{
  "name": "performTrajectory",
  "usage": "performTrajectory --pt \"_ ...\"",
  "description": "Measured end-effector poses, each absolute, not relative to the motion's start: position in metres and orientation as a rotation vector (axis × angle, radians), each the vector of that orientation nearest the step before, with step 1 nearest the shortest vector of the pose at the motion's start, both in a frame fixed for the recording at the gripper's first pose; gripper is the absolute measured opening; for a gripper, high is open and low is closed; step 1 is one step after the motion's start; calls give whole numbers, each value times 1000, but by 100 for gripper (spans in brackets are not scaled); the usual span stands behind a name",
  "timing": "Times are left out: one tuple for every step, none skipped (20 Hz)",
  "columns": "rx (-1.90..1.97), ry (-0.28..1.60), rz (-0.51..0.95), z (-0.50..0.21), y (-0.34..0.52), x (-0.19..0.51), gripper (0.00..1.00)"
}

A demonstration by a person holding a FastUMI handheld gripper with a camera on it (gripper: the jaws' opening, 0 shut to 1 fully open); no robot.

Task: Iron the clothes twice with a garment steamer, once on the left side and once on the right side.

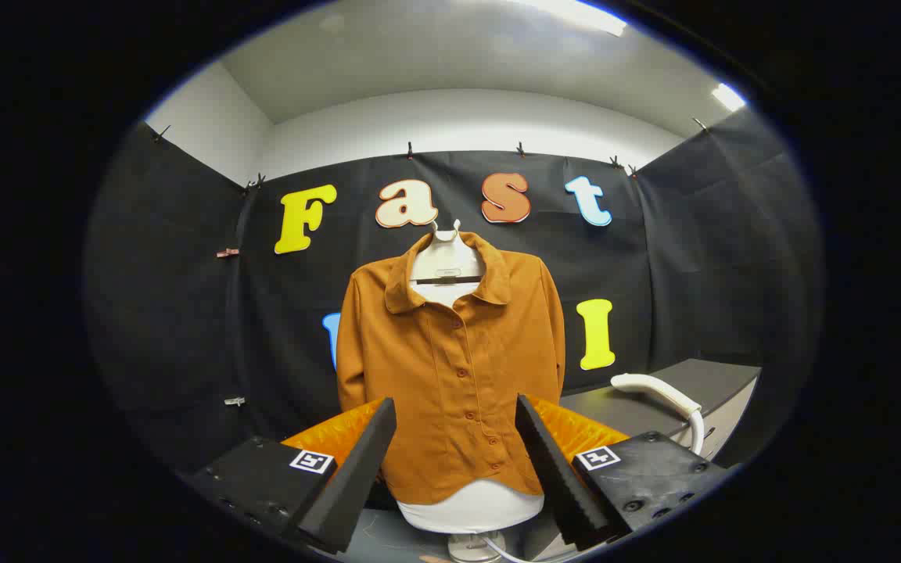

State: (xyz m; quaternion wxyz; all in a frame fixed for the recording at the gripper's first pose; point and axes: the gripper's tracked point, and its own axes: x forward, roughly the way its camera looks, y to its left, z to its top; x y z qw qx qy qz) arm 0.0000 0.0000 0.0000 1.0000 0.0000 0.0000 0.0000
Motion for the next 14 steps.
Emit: performTrajectory --pt "0 -3 3 1 1 1 97" --pt "1 -6 6 1 3 1 97" --pt "2 -8 9 2 3 1 97" --pt "1 -10 8 2 4 1 97" --pt "-1 -10 8 3 4 1 97" --pt "-3 -10 8 2 4 1 97" --pt "-3 -10 8 2 4 2 97" --pt "-3 -13 9 3 6 1 97" --pt "-3 -16 7 4 5 1 97" --pt "-3 -19 5 5 5 1 97" --pt "-4 -21 4 5 5 1 97" --pt "-5 -21 2 5 5 0 97" --pt "-5 -21 0 5 5 0 97" --pt "-5 -21 -1 5 5 -1 97"
